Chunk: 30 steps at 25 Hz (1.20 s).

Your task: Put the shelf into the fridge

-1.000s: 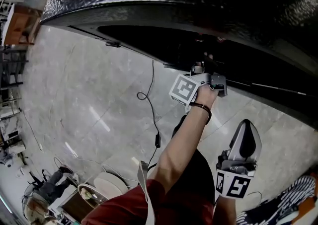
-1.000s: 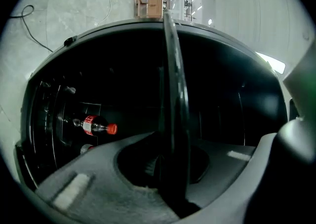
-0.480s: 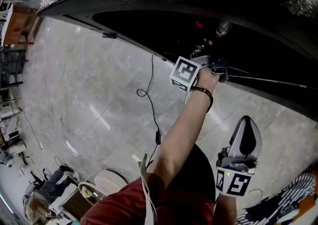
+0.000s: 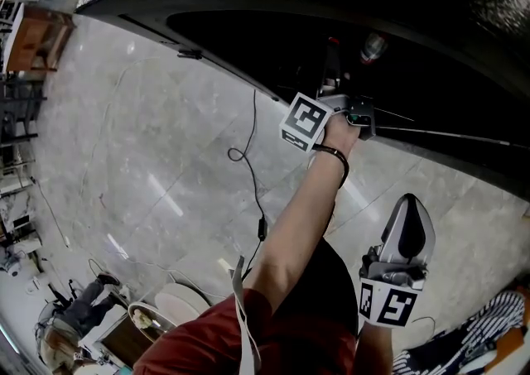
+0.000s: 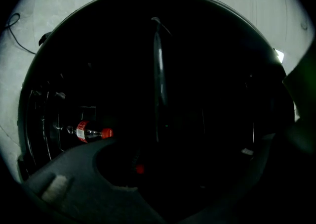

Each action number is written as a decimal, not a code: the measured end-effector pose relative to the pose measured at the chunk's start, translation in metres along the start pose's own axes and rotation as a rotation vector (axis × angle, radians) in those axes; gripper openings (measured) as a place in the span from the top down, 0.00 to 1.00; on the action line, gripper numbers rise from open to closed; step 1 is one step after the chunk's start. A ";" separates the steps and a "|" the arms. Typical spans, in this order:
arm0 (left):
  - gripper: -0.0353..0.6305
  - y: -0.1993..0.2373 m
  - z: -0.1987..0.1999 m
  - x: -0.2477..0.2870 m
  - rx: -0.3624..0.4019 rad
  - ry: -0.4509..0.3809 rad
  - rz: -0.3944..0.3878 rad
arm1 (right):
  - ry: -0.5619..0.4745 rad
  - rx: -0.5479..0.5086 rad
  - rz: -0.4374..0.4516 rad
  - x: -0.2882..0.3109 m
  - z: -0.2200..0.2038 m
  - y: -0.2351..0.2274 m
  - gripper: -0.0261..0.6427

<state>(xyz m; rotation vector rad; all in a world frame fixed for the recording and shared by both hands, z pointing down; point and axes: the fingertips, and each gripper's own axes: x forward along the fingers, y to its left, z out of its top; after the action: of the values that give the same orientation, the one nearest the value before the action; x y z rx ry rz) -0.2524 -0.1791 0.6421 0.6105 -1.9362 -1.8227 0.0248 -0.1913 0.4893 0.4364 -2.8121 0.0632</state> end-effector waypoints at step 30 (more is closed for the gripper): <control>0.45 -0.007 -0.030 -0.107 0.809 0.240 0.066 | -0.013 0.015 0.013 -0.001 0.002 0.013 0.96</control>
<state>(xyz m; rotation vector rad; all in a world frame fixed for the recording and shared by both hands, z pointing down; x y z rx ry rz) -0.1475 -0.1427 0.6370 0.9323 -2.4361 -0.8135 0.0209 -0.1788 0.4875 0.4238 -2.8296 0.0850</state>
